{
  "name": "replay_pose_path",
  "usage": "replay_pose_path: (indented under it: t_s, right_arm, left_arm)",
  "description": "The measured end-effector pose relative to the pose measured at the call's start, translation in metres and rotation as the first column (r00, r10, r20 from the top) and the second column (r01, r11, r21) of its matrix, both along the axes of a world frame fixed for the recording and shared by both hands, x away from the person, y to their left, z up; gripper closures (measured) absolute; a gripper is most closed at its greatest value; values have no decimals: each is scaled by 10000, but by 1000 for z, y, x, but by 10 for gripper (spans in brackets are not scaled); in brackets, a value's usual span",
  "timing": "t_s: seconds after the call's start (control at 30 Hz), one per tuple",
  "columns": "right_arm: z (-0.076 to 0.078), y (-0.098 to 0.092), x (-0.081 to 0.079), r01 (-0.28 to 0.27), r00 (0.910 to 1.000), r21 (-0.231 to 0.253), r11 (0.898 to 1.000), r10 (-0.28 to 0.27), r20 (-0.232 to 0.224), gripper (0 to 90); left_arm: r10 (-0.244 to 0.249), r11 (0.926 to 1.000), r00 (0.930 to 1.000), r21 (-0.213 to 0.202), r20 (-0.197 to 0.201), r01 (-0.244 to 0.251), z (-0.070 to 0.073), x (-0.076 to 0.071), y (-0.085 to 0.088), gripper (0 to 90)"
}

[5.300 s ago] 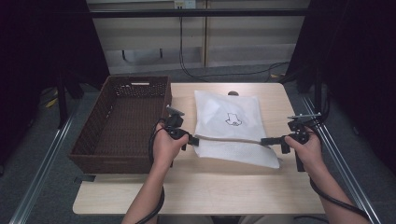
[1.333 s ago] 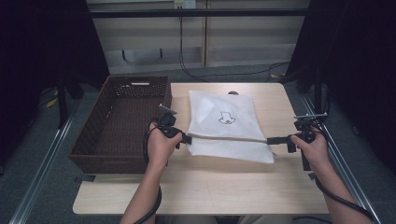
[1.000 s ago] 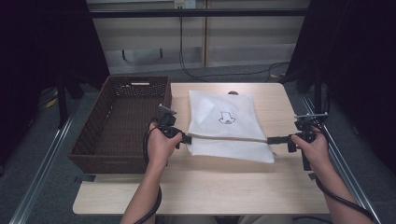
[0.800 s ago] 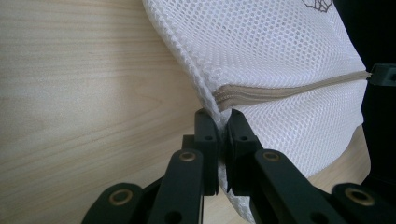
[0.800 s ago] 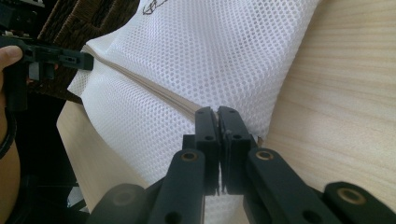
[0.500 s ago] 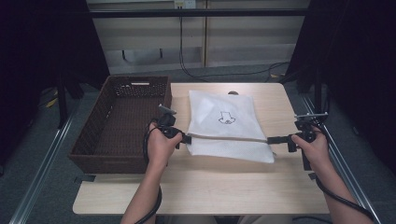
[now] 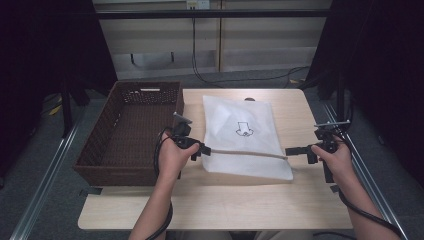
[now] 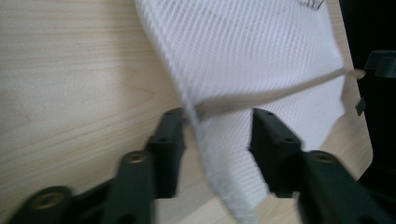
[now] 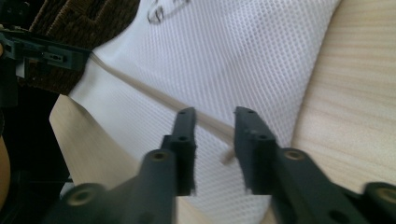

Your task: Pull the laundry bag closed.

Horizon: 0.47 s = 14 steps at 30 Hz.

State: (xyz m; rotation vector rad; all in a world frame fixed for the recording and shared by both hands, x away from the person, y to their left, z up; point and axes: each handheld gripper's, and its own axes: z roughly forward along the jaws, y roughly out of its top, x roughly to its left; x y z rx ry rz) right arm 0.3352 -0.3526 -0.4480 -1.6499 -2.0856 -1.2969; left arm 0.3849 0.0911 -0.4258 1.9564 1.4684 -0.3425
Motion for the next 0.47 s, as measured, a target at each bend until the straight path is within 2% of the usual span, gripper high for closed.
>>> replay_pose_path:
  t_s: [0.03, 0.07, 0.1, 0.17, 0.23, 0.27, 0.37, 0.47]
  right_arm:
    - [0, 0, 0, 0, 10000, 0, 10000, 0, 0, 653]
    - [3, 1, -1, -65, 9997, -44, 10000, 66, 233, 572]
    - [3, 1, -1, -65, 9997, -44, 10000, 66, 233, 572]
    - [5, 3, -1, 34, 9985, -235, 9997, -21, 556, 500]
    - [6, 4, -1, -2, 9985, -194, 9998, 12, 549, 471]
    - [7, 4, -1, 44, 9974, -265, 9996, -25, 715, 426]
    - [6, 4, -2, 106, 9965, -364, 9993, -76, 837, 393]
    - [6, 3, -2, 137, 9967, -405, 9991, -104, 804, 377]
  left_arm:
    - [0, 10000, 10000, 0, 0, 0, 0, 0, 0, 422]
    - [15, 10000, 9992, -6, 397, -14, 2, 0, 1, 358]
    - [15, 10000, 9992, -6, 397, -14, 2, 0, 1, 313]
    - [71, 9998, 9988, -163, 494, -63, 5, -1, 2, 297]
    - [-17, 9998, 9983, -216, 590, 30, 8, -2, 1, 274]
    - [-96, 9998, 9969, -186, 783, 110, 8, -2, 0, 258]
    - [-238, 9996, 9947, -125, 998, 252, 10, -3, -2, 237]
    - [-205, 9994, 9953, -244, 947, 229, 10, -3, -5, 228]
